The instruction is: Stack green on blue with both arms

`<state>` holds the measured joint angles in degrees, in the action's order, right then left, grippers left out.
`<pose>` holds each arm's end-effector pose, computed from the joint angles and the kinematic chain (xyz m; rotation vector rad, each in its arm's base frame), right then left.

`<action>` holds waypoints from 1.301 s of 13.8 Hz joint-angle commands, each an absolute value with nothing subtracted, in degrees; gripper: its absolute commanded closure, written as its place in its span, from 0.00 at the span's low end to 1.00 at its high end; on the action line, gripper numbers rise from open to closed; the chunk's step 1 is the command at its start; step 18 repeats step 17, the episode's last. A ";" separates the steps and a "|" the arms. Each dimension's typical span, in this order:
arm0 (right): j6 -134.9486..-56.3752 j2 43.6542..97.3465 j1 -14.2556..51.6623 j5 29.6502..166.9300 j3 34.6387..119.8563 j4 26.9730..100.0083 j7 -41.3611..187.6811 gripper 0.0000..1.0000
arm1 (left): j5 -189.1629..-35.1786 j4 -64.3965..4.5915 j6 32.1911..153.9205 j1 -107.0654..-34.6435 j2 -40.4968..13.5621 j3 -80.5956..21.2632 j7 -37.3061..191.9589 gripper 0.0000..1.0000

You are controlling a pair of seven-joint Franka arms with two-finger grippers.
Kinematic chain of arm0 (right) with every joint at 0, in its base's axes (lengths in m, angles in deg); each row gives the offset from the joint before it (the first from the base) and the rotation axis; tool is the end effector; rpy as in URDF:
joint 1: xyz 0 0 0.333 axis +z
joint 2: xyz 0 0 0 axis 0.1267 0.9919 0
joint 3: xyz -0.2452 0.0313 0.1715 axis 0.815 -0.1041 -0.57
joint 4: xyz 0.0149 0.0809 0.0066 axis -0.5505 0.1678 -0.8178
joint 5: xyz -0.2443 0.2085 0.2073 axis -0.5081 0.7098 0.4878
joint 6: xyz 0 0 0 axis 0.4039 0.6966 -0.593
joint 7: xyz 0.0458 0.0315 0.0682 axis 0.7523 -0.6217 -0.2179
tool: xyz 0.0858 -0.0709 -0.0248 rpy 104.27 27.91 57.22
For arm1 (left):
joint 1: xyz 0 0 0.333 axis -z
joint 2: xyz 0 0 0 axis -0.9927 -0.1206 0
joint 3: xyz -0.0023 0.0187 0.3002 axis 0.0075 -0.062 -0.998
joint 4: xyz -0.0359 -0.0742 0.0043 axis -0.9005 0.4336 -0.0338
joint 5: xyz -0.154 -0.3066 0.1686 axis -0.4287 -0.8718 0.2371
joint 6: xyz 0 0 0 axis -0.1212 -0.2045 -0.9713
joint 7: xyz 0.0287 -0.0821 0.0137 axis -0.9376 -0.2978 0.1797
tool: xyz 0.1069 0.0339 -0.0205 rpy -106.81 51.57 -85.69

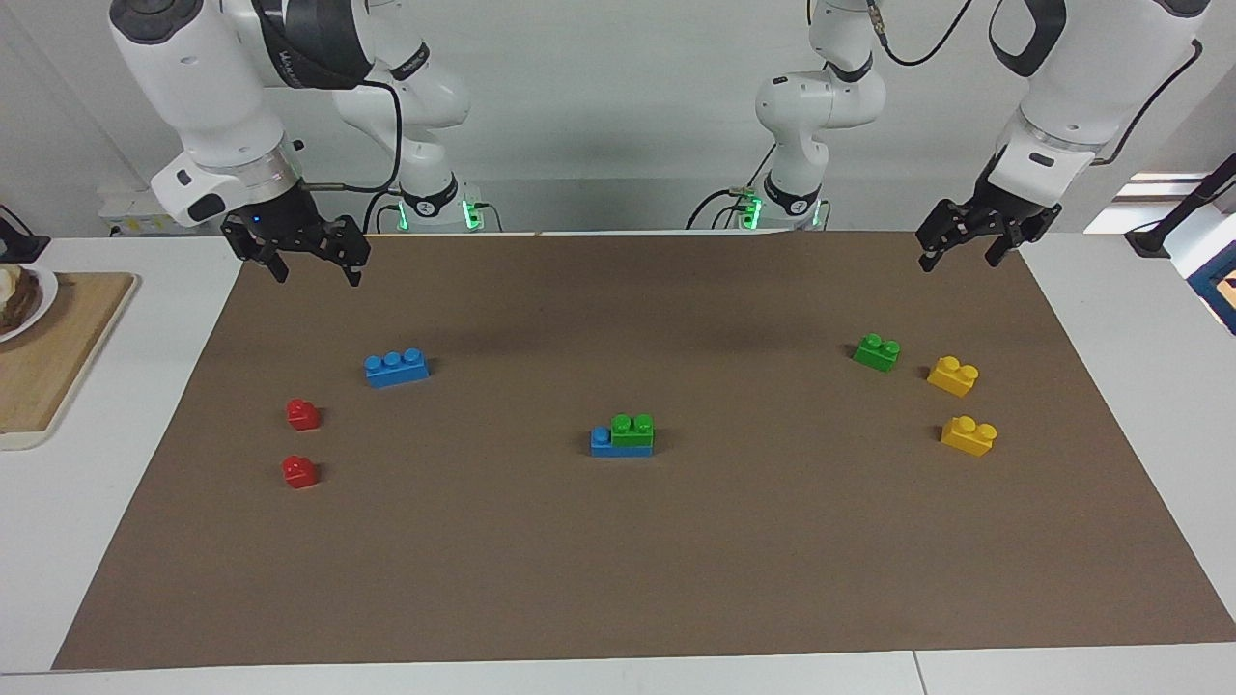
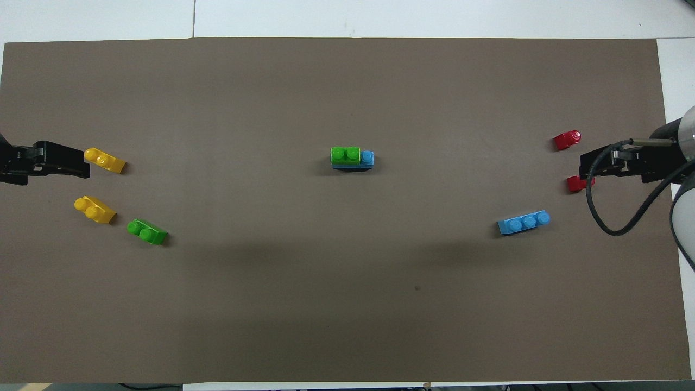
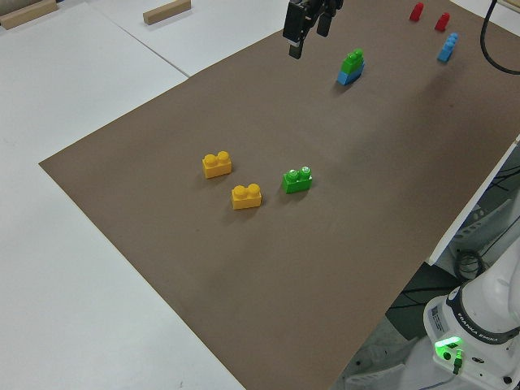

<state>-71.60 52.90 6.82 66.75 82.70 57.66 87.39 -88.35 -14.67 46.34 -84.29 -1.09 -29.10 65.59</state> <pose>0.5330 0.0103 0.5674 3.1181 -0.1304 -0.0560 0.5323 -0.0255 0.5961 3.1195 0.0373 0.0010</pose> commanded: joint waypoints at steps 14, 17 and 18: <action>-72.37 52.35 6.22 66.73 82.25 59.14 84.94 0.00 | -87.30 -14.31 45.82 -84.13 -0.86 -29.00 65.40 0.00; -72.28 52.26 6.40 66.73 82.16 59.23 85.20 0.00 | -87.30 -14.39 45.82 -84.13 -0.86 -29.09 65.40 0.00; -72.28 52.26 6.40 66.73 82.16 59.23 85.20 0.00 | -87.30 -14.39 45.82 -84.13 -0.86 -29.09 65.40 0.00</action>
